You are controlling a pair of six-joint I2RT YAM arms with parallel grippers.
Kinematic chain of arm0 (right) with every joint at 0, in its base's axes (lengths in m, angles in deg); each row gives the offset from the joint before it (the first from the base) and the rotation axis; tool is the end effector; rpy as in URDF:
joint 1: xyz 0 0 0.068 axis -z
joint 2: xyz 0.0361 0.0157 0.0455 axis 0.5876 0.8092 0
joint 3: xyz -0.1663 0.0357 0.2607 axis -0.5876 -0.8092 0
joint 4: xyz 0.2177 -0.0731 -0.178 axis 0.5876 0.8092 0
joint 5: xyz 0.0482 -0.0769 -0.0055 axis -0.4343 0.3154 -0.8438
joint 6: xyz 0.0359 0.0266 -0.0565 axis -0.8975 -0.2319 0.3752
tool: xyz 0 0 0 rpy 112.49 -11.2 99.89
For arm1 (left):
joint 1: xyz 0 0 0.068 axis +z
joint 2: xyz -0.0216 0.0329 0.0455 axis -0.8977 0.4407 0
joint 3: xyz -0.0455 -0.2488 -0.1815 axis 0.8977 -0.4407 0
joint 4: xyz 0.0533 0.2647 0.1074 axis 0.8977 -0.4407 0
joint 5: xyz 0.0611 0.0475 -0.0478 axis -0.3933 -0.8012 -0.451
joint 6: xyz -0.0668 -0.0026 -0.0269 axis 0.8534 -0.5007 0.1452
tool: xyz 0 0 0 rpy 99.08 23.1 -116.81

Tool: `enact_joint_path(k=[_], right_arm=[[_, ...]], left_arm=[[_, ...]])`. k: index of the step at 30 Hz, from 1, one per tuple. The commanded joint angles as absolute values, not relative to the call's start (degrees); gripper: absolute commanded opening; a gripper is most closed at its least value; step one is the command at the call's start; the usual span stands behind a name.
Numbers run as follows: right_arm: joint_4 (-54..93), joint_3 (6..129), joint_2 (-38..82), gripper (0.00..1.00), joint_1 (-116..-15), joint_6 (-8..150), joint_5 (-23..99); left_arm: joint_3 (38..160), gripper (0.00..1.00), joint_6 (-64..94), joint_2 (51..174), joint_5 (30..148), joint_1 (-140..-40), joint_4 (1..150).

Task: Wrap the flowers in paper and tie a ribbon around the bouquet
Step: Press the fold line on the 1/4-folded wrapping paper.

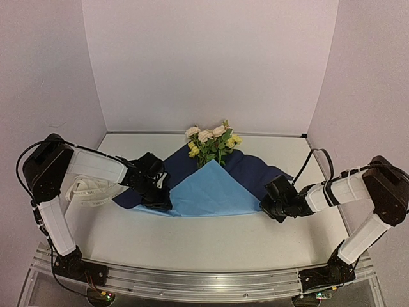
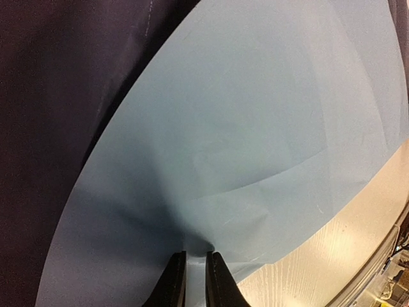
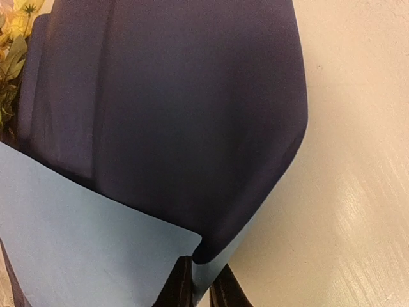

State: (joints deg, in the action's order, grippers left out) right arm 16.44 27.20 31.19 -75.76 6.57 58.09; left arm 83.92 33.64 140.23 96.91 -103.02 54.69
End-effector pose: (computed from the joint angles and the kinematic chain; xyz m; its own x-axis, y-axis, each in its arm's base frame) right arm 0.2449 0.1871 0.1189 -0.6952 0.6231 -0.3584 0.4095 0.7531 0.5149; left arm 0.2849 -0.2536 0.1323 -0.9565 0.1622 -0.2427 0.2563 0.8648 -0.4319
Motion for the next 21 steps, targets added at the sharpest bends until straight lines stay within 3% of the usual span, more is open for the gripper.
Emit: enact_joint_path(k=[1, 7, 11, 21], right_arm=[[21.5, 30.3, 31.8, 0.03, -75.4, 5.4, 61.0], [26.1, 32.3, 31.2, 0.00, -75.4, 4.4, 62.2], [27.1, 33.2, 31.3, 0.00, -75.5, 4.2, 62.1], [27.8, 34.0, 31.8, 0.00, -75.9, 3.9, 62.4]], left_arm=[[85.0, 0.16, 32.8, 134.3, 96.4, -102.5, 52.6], [82.5, 0.17, 33.8, 127.8, 96.6, -102.6, 49.6], [77.8, 0.13, 34.8, 124.8, 96.6, -102.6, 49.5], [72.5, 0.06, 36.5, 127.8, 94.1, -102.3, 54.2]])
